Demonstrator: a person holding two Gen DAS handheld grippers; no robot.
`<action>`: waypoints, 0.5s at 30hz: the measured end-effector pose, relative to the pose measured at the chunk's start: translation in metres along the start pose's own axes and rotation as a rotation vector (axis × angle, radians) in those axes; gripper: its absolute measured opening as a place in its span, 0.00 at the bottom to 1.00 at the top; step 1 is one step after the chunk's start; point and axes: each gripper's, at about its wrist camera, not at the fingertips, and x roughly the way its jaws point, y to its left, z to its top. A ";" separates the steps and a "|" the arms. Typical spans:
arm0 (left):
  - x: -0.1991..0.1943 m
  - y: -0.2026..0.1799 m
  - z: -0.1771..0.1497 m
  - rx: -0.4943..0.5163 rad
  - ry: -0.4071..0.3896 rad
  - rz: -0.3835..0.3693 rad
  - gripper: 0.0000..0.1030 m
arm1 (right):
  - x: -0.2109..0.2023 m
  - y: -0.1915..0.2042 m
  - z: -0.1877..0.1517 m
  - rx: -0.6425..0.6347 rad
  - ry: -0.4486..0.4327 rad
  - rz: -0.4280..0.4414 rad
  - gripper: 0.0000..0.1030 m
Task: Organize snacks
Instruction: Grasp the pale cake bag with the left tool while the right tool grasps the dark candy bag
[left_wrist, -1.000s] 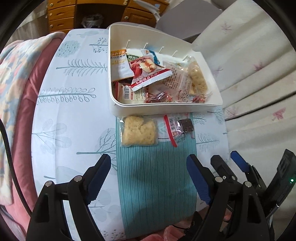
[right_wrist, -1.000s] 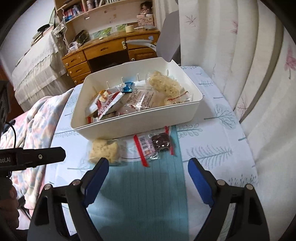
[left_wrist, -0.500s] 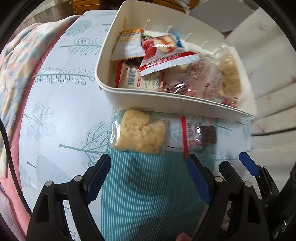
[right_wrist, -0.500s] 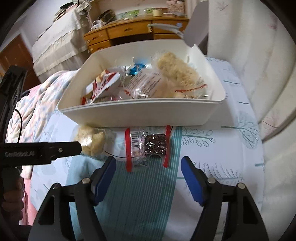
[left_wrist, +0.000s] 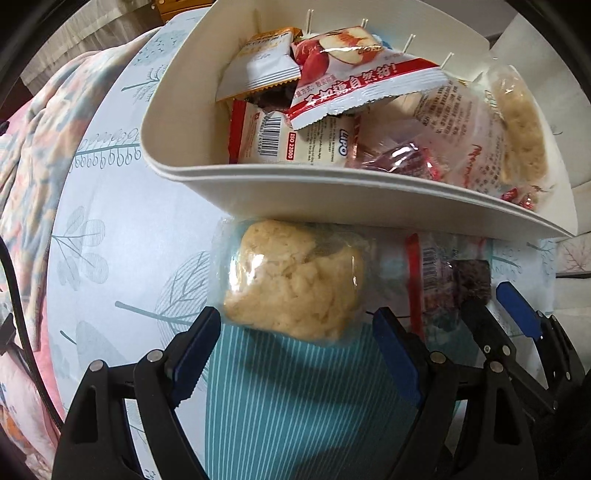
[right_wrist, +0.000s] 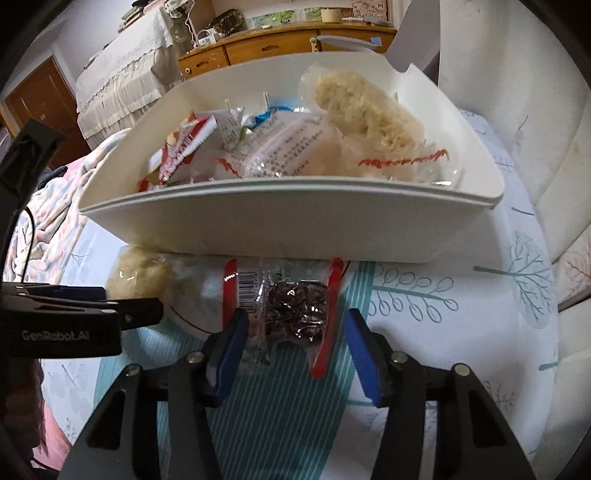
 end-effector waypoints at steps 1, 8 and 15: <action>0.002 0.000 0.001 -0.002 0.004 0.006 0.84 | 0.002 -0.001 0.000 0.000 0.003 -0.004 0.47; 0.016 0.009 0.014 -0.052 0.030 0.051 0.85 | 0.013 -0.001 0.001 -0.022 0.009 0.013 0.44; 0.018 0.023 0.016 -0.119 0.029 0.038 0.71 | 0.016 0.000 0.001 -0.068 0.025 0.033 0.41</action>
